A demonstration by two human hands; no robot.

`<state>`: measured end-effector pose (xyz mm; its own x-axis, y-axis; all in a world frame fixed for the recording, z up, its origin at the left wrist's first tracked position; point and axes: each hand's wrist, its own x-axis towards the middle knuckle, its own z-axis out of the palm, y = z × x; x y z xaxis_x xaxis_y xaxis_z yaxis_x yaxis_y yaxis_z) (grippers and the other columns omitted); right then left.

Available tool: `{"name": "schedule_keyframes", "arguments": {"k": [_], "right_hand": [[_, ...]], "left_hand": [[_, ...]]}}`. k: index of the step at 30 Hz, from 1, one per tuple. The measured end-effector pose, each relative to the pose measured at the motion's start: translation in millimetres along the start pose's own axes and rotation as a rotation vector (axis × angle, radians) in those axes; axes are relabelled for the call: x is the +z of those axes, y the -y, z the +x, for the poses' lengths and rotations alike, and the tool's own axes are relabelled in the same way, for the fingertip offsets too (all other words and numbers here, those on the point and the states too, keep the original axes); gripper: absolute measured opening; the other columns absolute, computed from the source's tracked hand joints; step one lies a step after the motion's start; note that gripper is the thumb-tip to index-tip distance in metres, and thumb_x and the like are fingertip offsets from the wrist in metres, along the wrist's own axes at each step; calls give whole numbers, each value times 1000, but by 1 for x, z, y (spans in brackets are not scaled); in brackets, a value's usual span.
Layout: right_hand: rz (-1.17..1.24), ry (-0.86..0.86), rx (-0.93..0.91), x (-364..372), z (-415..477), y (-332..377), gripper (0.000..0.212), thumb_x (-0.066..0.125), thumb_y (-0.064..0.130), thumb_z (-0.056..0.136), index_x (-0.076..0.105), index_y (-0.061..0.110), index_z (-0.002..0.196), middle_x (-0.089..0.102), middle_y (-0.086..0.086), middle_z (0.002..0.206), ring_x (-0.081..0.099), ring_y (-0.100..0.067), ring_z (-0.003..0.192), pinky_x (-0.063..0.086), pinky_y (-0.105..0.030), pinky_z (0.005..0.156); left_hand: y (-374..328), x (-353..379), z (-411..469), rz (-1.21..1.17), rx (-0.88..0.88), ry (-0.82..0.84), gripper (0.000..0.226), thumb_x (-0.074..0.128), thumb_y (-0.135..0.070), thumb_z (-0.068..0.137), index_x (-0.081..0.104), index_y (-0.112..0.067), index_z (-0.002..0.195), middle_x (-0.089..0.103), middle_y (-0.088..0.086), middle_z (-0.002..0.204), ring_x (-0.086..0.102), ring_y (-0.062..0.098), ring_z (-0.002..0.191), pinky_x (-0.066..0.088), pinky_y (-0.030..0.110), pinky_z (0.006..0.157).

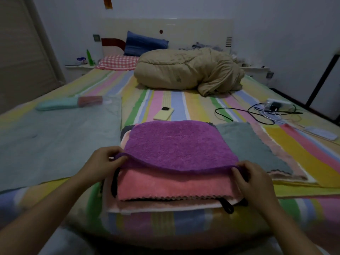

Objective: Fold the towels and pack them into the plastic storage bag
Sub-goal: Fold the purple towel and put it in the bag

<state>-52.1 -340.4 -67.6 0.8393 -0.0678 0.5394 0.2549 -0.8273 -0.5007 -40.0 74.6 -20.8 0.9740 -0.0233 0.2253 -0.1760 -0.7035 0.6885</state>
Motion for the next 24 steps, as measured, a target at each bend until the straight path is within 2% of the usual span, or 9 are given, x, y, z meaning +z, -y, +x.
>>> {"name": "schedule_keyframes", "arguments": {"k": [2,4,6,9,11,14,18,21,24], "right_hand": [[144,-19,97,4,7,-1,9,69,21,86,63,19,80,63,2,73,59,-15,67,41,-28,58],[300,-50,181,7,21,1,11,66,23,87,62,21,78,64,5,72,59,-7,67,43,-22,58],[367,-78,229,12,44,2,11,65,26,88,63,20,79,65,4,73,60,-11,70,46,-26,62],[358,-86,254,27,92,-1,14,64,31,88,64,20,81,65,3,75,61,-17,74,49,-39,66],[336,-90,259,42,125,-4,15,64,33,87,63,20,80,64,4,75,61,-19,74,50,-38,66],[239,-65,246,66,166,-12,16,64,34,87,61,20,80,60,7,72,57,-18,71,41,-31,65],[107,12,215,87,195,-23,16,65,35,88,61,22,81,58,8,71,54,-17,72,35,-27,66],[48,87,221,99,201,-28,18,65,38,86,61,22,78,61,5,72,56,-18,72,37,-29,64],[-54,194,260,107,197,-29,20,63,45,85,62,25,83,65,4,77,60,-19,74,46,-32,64]], "left_hand": [[0,2,10,-144,-66,-51,11,66,-13,88,72,-16,79,69,-8,66,58,1,61,44,12,58],[1,5,24,-272,-123,-97,12,64,-14,89,71,-10,80,67,-5,64,56,4,60,42,12,53],[2,9,40,-313,-146,-135,16,63,-15,90,70,-5,80,66,3,68,55,8,62,42,19,55],[5,14,71,-206,-103,-244,19,60,-17,92,67,-6,79,64,5,69,53,10,63,39,24,56],[7,17,96,-30,-61,-321,17,58,-18,93,65,-10,80,64,5,71,56,15,66,38,28,58],[12,25,130,162,-21,-385,16,56,-21,93,60,-13,79,60,2,69,54,21,66,33,31,60],[27,35,159,229,-1,-374,23,57,-21,93,48,-23,71,50,-6,59,49,20,60,29,31,58],[43,42,166,271,-9,-323,13,59,-23,92,58,-20,79,61,1,67,57,25,66,38,32,61],[52,47,167,304,-41,-252,13,60,-26,91,60,-18,80,63,4,68,61,28,68,42,34,61]]}}
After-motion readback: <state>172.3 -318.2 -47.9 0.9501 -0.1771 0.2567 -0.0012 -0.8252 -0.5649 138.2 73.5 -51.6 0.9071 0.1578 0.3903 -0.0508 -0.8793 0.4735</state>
